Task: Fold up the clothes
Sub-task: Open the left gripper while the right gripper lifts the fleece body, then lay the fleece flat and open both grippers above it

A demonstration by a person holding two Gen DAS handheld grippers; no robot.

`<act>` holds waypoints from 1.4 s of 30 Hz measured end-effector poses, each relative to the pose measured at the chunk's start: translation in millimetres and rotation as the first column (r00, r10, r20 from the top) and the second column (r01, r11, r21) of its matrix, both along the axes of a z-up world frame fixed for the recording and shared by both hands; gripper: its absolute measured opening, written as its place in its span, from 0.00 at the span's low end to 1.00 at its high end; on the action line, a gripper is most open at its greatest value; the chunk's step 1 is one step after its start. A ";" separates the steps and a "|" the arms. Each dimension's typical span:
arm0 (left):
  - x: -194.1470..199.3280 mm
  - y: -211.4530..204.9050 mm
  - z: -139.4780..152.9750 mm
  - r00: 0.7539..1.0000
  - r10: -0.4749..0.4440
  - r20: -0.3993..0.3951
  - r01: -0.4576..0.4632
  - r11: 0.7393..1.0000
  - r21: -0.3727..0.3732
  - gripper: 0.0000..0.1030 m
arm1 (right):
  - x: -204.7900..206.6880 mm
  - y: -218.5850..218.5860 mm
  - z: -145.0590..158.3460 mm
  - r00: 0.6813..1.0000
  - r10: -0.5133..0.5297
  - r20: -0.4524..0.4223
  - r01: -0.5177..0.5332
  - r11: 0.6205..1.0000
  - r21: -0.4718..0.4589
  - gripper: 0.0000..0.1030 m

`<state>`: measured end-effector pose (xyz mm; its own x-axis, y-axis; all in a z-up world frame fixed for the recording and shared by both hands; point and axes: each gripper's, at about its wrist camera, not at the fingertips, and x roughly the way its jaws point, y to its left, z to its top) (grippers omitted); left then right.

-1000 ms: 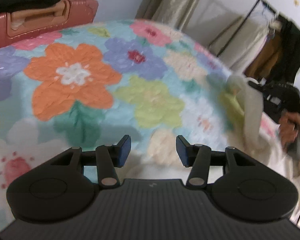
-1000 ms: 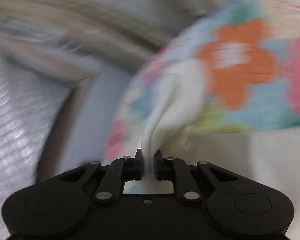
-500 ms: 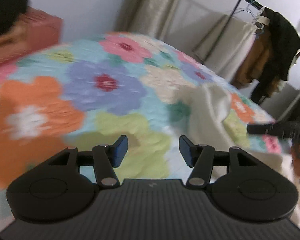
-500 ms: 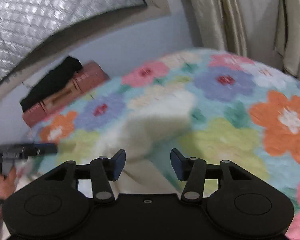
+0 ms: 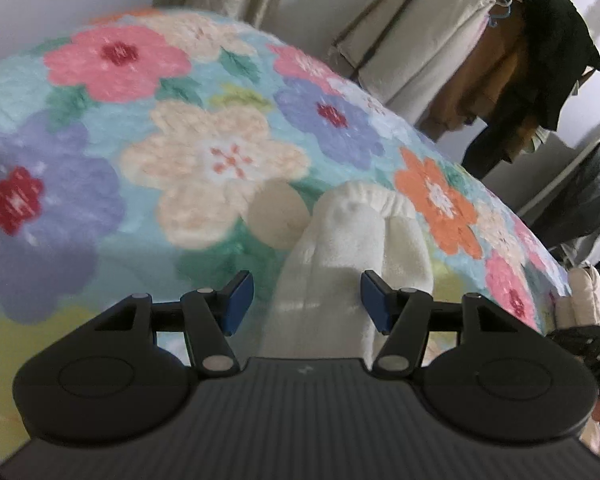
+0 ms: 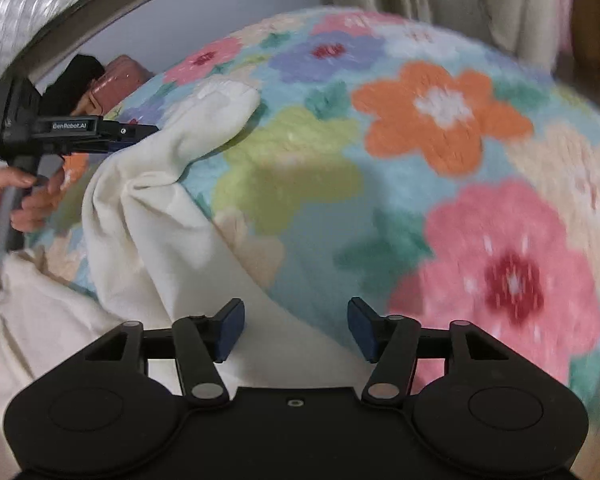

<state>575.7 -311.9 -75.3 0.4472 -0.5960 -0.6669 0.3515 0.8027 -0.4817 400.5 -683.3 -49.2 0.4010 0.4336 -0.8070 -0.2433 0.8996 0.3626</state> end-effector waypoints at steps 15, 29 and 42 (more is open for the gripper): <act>-122.2 22.1 75.3 0.722 0.334 0.606 -0.424 0.905 0.006 0.10 | -43.2 35.1 8.3 0.927 0.031 0.374 0.051 0.977 -0.208 0.17; -106.8 81.8 12.4 0.911 0.370 0.182 -0.405 0.883 0.235 0.47 | -43.5 -29.0 0.2 0.966 -0.159 0.204 0.176 0.982 -0.064 0.47; -246.3 51.9 25.6 0.979 0.197 0.056 -0.204 0.948 0.244 0.55 | -42.7 -14.3 -10.0 0.963 -0.082 0.255 0.188 0.886 -0.425 0.28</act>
